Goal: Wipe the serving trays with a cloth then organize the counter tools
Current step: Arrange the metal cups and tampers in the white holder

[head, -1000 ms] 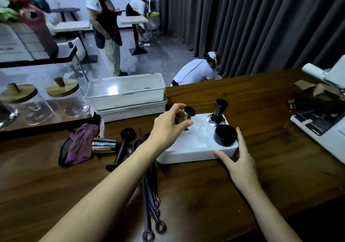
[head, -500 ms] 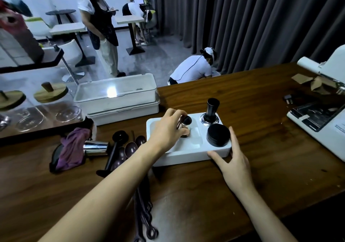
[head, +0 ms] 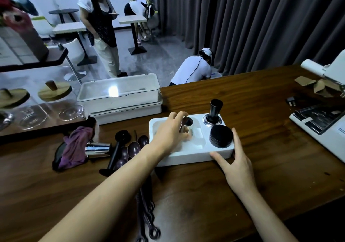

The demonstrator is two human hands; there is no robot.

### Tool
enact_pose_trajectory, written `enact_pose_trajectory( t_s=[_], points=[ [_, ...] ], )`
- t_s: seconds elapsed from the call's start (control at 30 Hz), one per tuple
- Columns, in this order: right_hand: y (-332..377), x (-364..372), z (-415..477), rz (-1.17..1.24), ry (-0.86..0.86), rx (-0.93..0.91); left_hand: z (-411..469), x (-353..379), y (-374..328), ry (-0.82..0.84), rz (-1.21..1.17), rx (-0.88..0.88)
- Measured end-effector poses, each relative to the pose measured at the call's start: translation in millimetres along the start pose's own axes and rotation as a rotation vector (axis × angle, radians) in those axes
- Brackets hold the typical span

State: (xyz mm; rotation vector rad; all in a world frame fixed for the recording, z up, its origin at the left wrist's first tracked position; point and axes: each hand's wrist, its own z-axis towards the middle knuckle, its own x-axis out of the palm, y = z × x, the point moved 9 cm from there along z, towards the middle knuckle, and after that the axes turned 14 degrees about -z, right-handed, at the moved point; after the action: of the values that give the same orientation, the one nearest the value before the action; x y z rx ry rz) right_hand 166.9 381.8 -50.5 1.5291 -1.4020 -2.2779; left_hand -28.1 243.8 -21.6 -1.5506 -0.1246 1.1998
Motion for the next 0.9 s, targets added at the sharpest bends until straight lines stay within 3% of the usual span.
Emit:
enact_pose_trajectory(
  t_s=[0.23,0.4,0.63,0.9],
  points=[
    [-2.2,-0.1,0.0,-0.023,-0.002,0.017,-44.1,-66.4,-20.0,-0.19,0.132,0.15],
    [1.3,1.9,-0.2,-0.055,-0.002,0.023,-103.4,-146.0,25.3,-0.278,0.274,0.123],
    [6.8,1.6,-1.9,-0.077,-0.011,0.021,-153.0,-185.5,85.0,-0.022,0.398,-0.004],
    [7.4,-0.7,-4.1,-0.083,-0.015,0.028,-153.8,-187.3,108.9,-0.045,0.439,-0.039]
  ],
)
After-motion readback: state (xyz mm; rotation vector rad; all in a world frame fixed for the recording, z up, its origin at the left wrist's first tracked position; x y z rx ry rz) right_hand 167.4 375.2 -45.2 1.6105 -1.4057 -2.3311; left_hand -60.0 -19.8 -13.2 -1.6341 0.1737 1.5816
